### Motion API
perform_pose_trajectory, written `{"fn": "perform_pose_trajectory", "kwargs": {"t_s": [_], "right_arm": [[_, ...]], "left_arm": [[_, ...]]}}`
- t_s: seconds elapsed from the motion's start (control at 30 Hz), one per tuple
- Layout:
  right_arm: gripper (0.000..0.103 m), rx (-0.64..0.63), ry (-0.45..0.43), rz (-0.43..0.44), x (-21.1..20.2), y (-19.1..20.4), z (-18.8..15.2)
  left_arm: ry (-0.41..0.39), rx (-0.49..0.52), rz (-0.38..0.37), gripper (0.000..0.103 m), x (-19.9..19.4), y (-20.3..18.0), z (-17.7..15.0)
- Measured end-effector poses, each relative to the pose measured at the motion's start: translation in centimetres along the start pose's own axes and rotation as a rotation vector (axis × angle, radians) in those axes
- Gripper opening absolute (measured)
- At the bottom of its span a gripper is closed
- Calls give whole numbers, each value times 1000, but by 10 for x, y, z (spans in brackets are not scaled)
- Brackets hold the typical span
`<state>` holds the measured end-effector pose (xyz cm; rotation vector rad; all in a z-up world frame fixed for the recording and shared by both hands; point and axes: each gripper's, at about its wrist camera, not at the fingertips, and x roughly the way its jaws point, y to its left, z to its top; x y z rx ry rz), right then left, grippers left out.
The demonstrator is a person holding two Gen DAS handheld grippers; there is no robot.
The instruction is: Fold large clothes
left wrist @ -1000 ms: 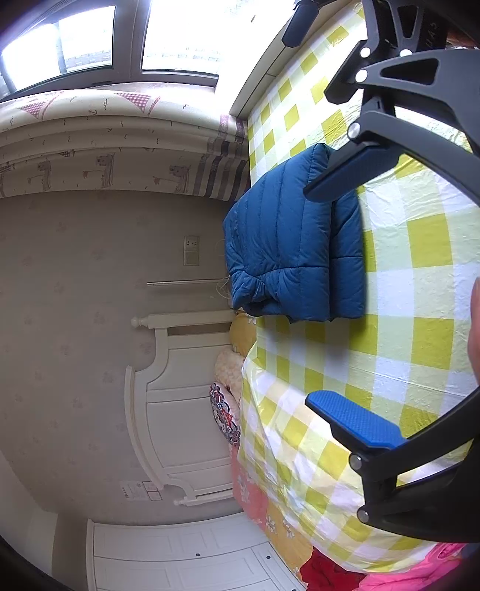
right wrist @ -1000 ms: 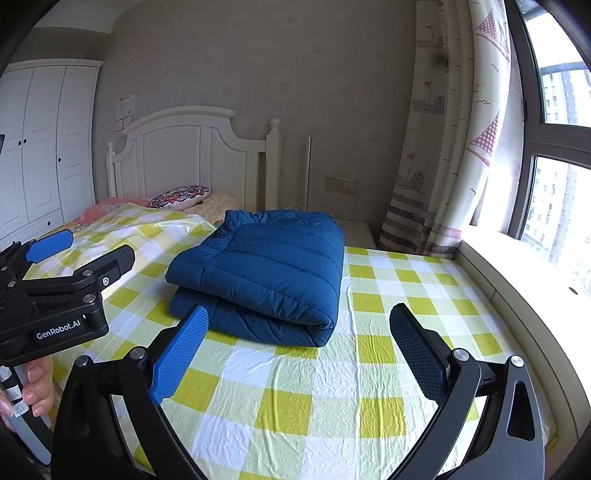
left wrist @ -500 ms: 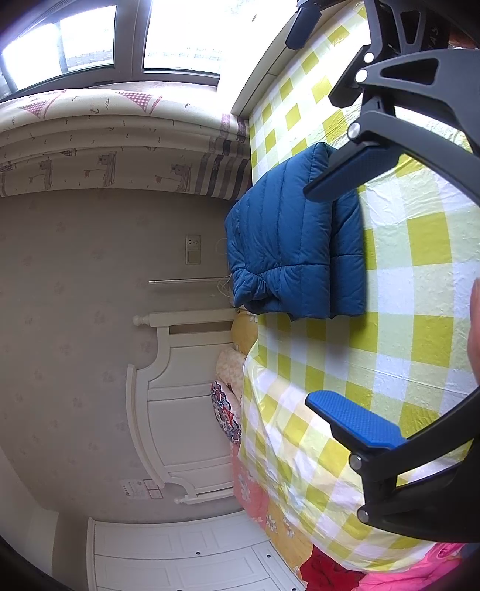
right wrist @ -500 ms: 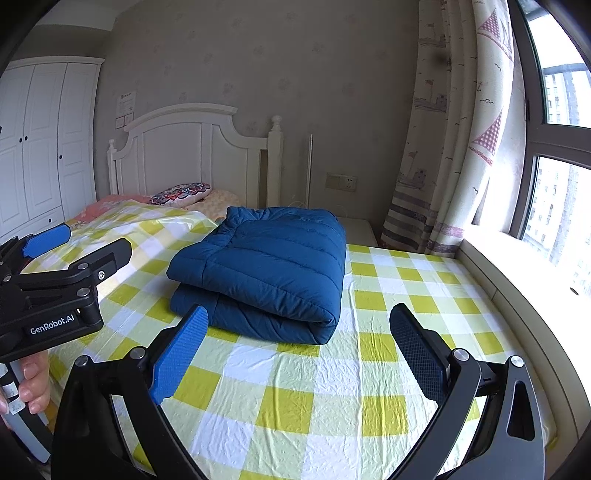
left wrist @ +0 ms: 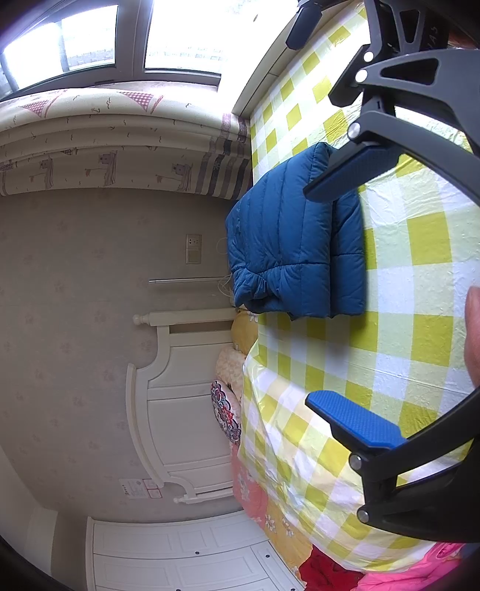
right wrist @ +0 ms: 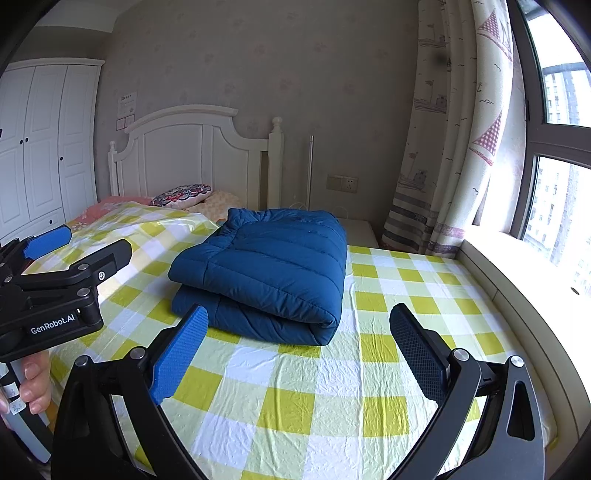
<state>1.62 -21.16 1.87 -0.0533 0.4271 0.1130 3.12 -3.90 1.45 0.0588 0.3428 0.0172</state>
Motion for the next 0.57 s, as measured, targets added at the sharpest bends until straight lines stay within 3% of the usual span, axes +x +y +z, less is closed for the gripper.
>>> {"fn": "perform_pose_trajectory", "kwargs": {"t_s": [0.23, 0.33, 0.4, 0.47, 0.57], "right_arm": [[97, -2, 9, 8, 2, 0, 0], [97, -2, 27, 17, 8, -1, -3], [97, -9, 40, 26, 15, -7, -5], [97, -13, 57, 23, 25, -26, -1], [97, 49, 83, -80, 45, -104, 16]], "left_arm": [[-25, 11, -14, 101, -2, -1, -2], [-37, 56, 20, 101, 4, -4, -4], [17, 47, -26, 101, 19, 8, -1], [98, 30, -47, 101, 48, 37, 5], [169, -31, 87, 101, 101, 106, 17]]}}
